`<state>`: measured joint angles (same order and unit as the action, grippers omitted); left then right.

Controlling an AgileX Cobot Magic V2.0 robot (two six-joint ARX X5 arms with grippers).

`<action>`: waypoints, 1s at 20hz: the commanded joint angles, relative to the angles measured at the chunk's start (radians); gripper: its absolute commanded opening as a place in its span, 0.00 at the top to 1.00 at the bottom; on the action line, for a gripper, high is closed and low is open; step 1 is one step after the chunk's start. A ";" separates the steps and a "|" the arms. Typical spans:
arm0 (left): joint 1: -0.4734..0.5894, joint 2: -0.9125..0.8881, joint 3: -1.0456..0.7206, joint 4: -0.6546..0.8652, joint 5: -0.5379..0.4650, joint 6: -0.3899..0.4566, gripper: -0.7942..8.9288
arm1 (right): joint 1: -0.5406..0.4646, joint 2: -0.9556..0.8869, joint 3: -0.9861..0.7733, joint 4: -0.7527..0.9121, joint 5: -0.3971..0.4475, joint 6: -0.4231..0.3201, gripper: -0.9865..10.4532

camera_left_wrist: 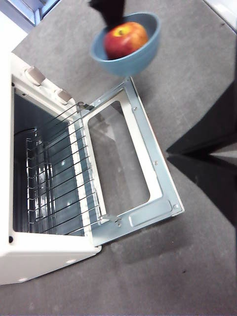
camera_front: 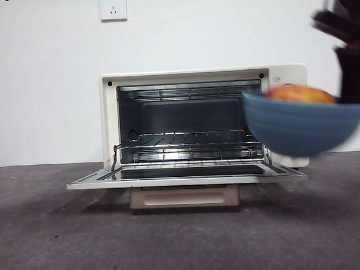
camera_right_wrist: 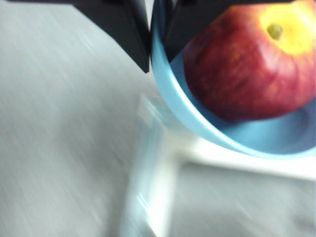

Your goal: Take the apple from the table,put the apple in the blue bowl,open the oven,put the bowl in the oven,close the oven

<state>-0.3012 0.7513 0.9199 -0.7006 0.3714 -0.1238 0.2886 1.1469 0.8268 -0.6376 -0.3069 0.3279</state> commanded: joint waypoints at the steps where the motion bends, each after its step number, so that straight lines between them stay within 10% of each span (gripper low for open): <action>1: -0.002 0.006 0.008 0.004 0.002 0.028 0.91 | 0.030 0.044 0.056 0.074 -0.003 0.108 0.91; 20: -0.002 0.006 0.008 0.002 0.003 0.034 0.91 | 0.108 0.561 0.486 0.255 0.112 0.323 0.91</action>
<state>-0.3012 0.7513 0.9199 -0.7071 0.3710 -0.0982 0.3916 1.6924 1.2842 -0.4011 -0.1936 0.6209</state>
